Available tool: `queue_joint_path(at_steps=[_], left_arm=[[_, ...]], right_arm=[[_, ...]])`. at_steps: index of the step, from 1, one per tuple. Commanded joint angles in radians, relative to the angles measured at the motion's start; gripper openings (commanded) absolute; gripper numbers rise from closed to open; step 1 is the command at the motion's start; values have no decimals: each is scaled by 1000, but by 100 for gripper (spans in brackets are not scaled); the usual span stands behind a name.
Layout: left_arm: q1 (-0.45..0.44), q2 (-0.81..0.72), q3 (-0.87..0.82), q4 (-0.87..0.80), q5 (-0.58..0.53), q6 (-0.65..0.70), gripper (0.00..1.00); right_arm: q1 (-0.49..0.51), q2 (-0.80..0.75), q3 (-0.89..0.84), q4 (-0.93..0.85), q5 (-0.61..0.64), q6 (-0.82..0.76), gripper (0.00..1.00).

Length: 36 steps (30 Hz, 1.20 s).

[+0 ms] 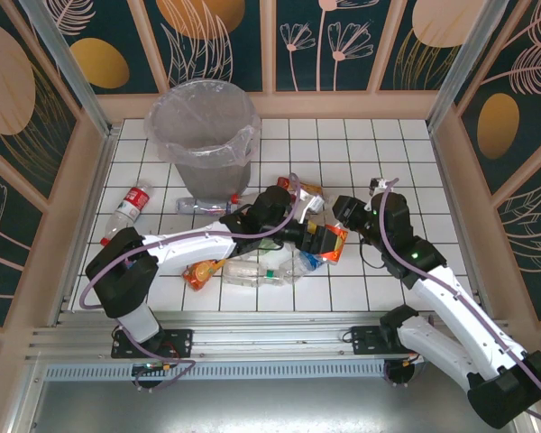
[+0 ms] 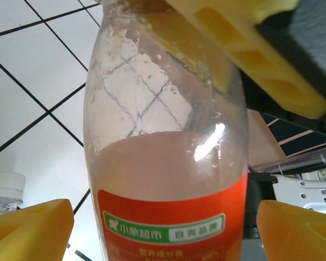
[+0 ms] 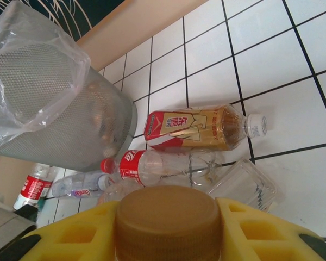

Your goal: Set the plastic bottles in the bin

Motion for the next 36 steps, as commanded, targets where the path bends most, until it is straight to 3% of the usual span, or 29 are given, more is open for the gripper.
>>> queue_joint_path(at_steps=[1, 7, 18, 22, 26, 28, 33, 36], left_arm=[[-14, 9, 42, 6, -12, 2, 87], [-15, 10, 37, 39, 8, -25, 76], [-18, 48, 40, 41, 1, -32, 75], [-18, 54, 45, 47, 5, -43, 63], [-17, 37, 47, 50, -6, -45, 56], [-17, 23, 45, 41, -20, -43, 55], [-16, -18, 57, -34, -84, -40, 53], [-10, -43, 67, -62, -111, -42, 54]], right_arm=[[-9, -20, 38, 27, -13, -17, 40], [-10, -29, 37, 30, -14, -10, 40], [-12, -48, 29, 38, -8, 4, 40], [-12, -50, 25, 38, -11, 5, 40], [-14, -51, 20, 38, -12, 3, 42], [-16, -53, 20, 38, -13, -1, 46], [-19, -86, 35, 18, -13, -38, 67], [-21, -124, 47, -8, -15, -75, 73]])
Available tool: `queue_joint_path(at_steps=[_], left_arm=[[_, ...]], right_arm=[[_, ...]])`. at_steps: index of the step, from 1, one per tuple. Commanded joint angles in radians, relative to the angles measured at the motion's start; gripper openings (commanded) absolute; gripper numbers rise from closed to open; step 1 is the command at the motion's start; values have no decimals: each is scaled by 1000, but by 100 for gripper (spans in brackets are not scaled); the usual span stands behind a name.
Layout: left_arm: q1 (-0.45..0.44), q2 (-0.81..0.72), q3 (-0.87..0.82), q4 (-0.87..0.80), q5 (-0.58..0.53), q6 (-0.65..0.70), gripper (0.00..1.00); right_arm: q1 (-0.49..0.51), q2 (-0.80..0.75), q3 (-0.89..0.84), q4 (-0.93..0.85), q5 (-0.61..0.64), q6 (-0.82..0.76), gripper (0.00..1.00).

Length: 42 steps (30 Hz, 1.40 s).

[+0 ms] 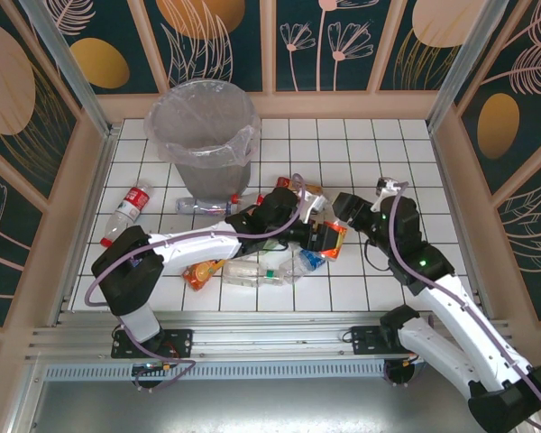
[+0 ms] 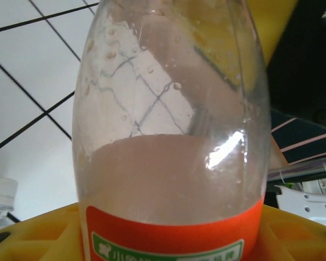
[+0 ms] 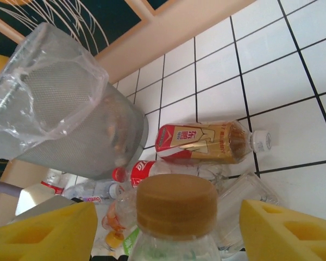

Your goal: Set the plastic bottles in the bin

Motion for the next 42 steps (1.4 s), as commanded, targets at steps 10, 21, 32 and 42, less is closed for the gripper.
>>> queue_joint_path(at_steps=[10, 21, 32, 42], left_arm=[[87, -134, 185, -286, -109, 110, 55], [236, -132, 506, -547, -196, 262, 56], [468, -39, 787, -707, -190, 355, 56], [654, 69, 878, -775, -192, 406, 57]], right_arm=[[-10, -146, 91, -89, -99, -174, 79], [-9, -130, 53, -21, -226, -175, 79], [-7, -89, 12, 54, -285, -157, 81], [-5, -39, -7, 92, -289, -141, 81]])
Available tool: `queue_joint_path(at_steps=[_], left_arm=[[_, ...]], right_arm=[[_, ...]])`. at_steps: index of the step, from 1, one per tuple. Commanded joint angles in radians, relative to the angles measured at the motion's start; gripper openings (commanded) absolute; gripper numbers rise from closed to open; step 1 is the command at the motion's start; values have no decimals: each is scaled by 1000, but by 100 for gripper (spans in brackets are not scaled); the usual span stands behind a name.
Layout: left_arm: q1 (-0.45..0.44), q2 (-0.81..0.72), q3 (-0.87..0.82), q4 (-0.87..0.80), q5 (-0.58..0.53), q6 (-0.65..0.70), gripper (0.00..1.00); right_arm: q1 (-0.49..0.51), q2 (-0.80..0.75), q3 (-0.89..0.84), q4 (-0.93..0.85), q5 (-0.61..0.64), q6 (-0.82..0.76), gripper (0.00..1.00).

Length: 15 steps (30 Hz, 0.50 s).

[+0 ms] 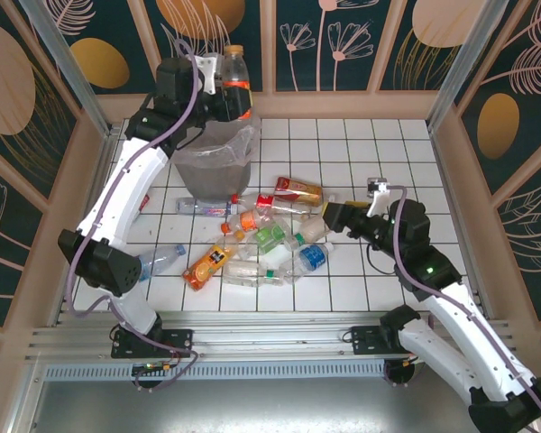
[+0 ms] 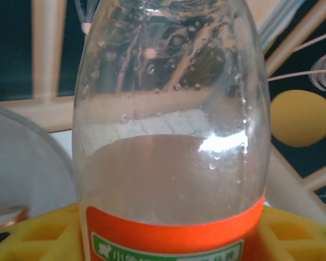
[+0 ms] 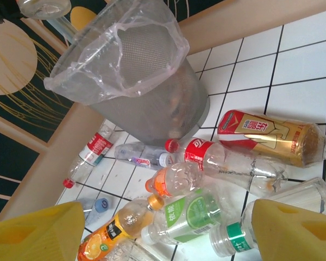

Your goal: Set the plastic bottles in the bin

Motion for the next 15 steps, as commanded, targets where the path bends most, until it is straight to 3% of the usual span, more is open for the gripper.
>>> queue_joint_path(at_steps=[1, 6, 15], left_arm=[[49, 37, 30, -41, -1, 41, 57], [96, 84, 48, -64, 10, 63, 57], [117, 183, 50, -112, -73, 136, 58]], right_arm=[[1, 12, -12, 58, -17, 7, 81], [9, 35, -24, 69, -18, 15, 81], [19, 47, -45, 72, -15, 30, 81]])
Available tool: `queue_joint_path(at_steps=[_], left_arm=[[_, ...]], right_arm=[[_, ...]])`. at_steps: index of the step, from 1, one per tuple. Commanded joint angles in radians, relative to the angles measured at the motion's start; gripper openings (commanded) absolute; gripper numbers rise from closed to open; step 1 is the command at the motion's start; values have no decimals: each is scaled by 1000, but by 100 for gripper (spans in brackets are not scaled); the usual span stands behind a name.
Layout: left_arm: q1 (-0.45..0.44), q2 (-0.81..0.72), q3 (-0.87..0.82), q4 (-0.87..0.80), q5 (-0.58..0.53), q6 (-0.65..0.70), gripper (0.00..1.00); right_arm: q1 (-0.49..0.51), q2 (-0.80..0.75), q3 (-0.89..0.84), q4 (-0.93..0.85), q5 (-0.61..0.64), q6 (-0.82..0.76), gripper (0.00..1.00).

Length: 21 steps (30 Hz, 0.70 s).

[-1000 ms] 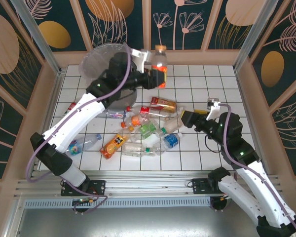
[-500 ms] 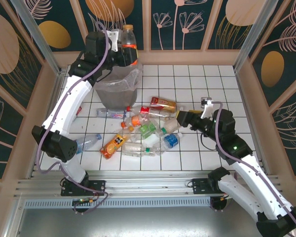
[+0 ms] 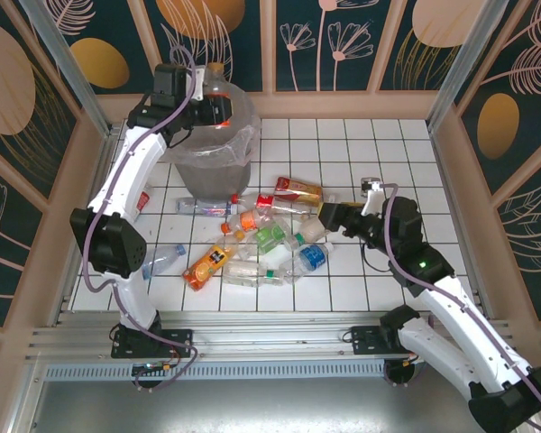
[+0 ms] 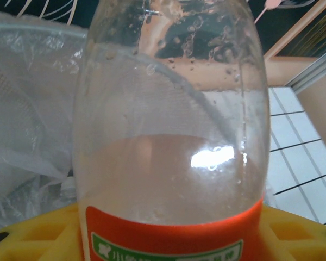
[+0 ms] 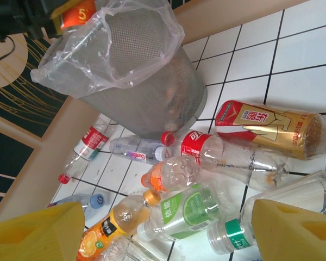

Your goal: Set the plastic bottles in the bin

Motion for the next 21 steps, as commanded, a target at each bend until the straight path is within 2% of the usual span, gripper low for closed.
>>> queue_joint_path(at_steps=[1, 9, 21], left_arm=[[9, 45, 41, -42, -48, 56, 58], [10, 67, -16, -50, -68, 62, 61], [9, 53, -60, -55, -75, 71, 71]], right_arm=[[10, 2, -24, 32, -7, 23, 81], [13, 56, -29, -24, 47, 63, 81], [15, 78, -27, -60, 76, 94, 81]])
